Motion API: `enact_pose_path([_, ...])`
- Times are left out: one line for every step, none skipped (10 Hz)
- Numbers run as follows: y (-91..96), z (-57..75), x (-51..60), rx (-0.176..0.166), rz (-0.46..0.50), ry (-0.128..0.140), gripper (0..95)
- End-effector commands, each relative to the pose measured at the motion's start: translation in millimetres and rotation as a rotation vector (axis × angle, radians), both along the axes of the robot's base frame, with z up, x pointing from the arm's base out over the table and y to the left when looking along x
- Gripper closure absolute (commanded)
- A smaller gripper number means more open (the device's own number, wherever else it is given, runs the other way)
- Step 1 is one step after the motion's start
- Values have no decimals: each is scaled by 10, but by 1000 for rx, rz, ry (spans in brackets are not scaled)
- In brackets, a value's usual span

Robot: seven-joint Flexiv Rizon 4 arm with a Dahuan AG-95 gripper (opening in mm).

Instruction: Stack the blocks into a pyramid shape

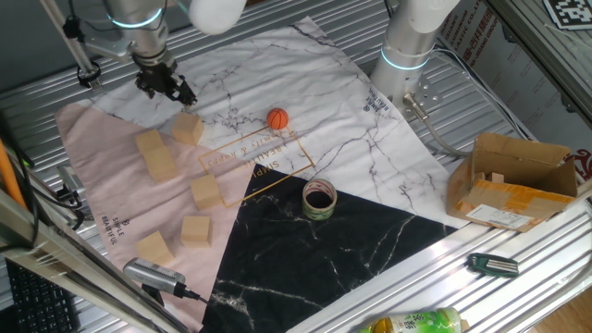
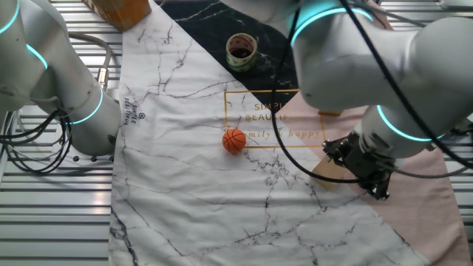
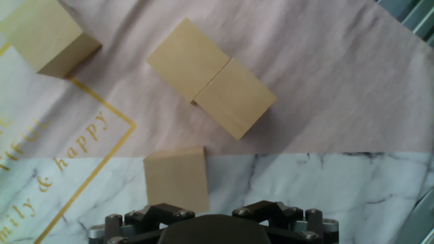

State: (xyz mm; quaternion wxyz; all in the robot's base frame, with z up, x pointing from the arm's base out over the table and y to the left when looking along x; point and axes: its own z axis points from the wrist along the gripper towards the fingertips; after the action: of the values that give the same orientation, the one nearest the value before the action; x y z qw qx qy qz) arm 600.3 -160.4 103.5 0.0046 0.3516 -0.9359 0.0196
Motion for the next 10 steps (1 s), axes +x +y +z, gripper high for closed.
enact_pose_path([7, -9, 6, 23, -7, -3, 0])
enact_pose_path([7, -10, 6, 26, -8, -2, 0])
enact_pose_path([7, -10, 5, 30, -10, -1, 0])
enact_pose_path([7, -10, 5, 31, -12, -1, 0])
enact_pose_path([7, -10, 5, 31, -9, -1, 0])
enact_pose_path([7, -11, 6, 29, -6, 3, 0])
enact_pose_path([7, -12, 8, 26, -3, 5, 0])
enact_pose_path([7, -12, 8, 27, 1, 4, 0])
enact_pose_path([7, -12, 8, 29, 10, 4, 0])
enact_pose_path([7, -12, 8, 30, 16, 4, 0])
